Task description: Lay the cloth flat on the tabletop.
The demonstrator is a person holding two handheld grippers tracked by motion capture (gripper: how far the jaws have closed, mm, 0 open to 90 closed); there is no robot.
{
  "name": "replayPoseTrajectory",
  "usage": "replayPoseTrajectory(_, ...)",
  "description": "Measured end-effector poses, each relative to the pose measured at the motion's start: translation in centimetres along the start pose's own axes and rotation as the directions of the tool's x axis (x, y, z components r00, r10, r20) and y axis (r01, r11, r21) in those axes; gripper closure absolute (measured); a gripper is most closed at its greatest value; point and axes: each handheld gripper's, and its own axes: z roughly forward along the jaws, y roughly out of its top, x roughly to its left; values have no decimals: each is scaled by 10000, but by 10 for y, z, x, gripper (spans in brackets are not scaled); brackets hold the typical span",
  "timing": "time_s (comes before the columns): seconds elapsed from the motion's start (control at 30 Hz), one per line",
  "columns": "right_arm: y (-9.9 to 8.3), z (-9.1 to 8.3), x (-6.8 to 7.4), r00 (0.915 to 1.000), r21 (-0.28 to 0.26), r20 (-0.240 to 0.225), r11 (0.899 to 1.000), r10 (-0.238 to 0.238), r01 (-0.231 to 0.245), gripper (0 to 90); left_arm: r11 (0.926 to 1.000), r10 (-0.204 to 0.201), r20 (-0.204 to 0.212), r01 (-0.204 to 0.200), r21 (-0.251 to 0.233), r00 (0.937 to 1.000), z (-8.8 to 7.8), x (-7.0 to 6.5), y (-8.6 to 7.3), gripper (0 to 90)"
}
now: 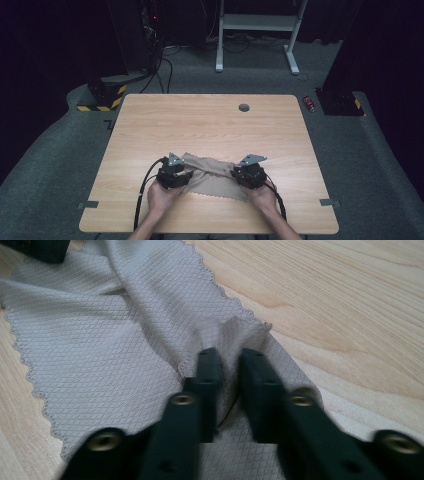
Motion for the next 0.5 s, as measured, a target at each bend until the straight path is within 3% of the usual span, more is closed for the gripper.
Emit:
replayPoseTrajectory(0.17, 10, -7, -5, 9990, -251, 302, 9991, -338, 345, 887, 9999, -52, -181, 50, -109, 9998, 0, 5, 4, 541)
replayPoseTrajectory(0.37, 21, -11, -18, 9959, -312, 857, 9990, -280, 308, 885, 9983, -290, -412, 269, -516, 9987, -2, 14, 14, 527)
replayPoseTrajectory(0.5, 21, -1, -31, 9927, -20, 1193, 9999, 151, -149, 838, 9968, -540, -639, 501, -619, 9965, 3, 24, 23, 522)
